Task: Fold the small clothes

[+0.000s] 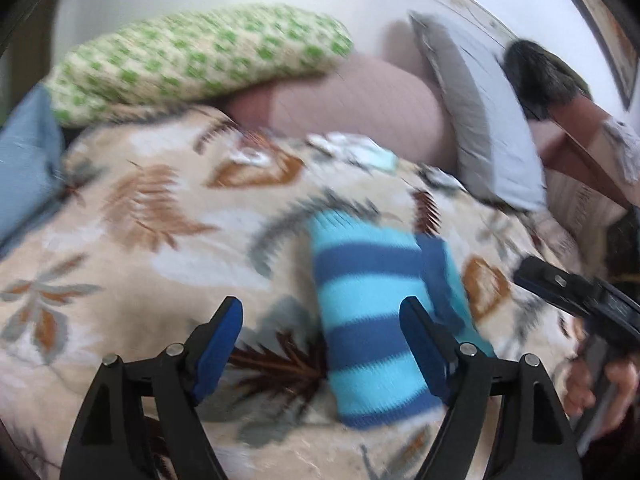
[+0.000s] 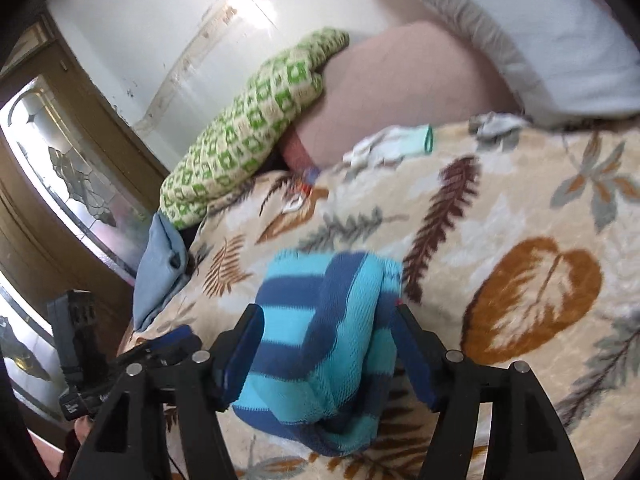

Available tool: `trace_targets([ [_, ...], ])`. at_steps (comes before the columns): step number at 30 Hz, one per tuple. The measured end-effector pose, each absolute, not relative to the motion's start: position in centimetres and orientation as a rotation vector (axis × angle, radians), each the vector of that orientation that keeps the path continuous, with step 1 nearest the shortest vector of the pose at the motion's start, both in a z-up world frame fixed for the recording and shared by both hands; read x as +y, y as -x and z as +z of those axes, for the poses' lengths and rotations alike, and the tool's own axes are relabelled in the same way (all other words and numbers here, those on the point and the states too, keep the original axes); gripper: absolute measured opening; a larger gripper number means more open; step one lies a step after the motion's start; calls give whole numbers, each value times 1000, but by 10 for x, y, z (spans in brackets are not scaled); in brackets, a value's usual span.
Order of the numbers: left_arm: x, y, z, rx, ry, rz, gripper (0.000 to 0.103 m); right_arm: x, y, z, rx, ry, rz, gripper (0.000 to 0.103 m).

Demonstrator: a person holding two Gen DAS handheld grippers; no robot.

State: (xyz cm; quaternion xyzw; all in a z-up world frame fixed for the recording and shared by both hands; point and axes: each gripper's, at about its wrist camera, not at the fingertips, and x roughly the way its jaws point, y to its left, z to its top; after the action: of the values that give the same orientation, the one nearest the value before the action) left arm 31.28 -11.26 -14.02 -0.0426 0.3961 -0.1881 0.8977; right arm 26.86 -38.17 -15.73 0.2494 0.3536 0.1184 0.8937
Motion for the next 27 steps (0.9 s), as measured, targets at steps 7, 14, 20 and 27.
trace_targets([
  [7, -105, -311, -123, 727, -9, -176, 84, -346, -253, -128, 684, -341, 246, 70],
  [14, -96, -301, -116, 724, 4, -107, 84, -327, -239, -121, 691, -303, 184, 70],
  [20, -96, -292, -111, 718, -1, -108, 84, -330, -228, -122, 699, -354, 160, 70],
  [27, -101, -290, -112, 721, -4, -102, 84, -326, -207, -128, 707, -329, 142, 70],
])
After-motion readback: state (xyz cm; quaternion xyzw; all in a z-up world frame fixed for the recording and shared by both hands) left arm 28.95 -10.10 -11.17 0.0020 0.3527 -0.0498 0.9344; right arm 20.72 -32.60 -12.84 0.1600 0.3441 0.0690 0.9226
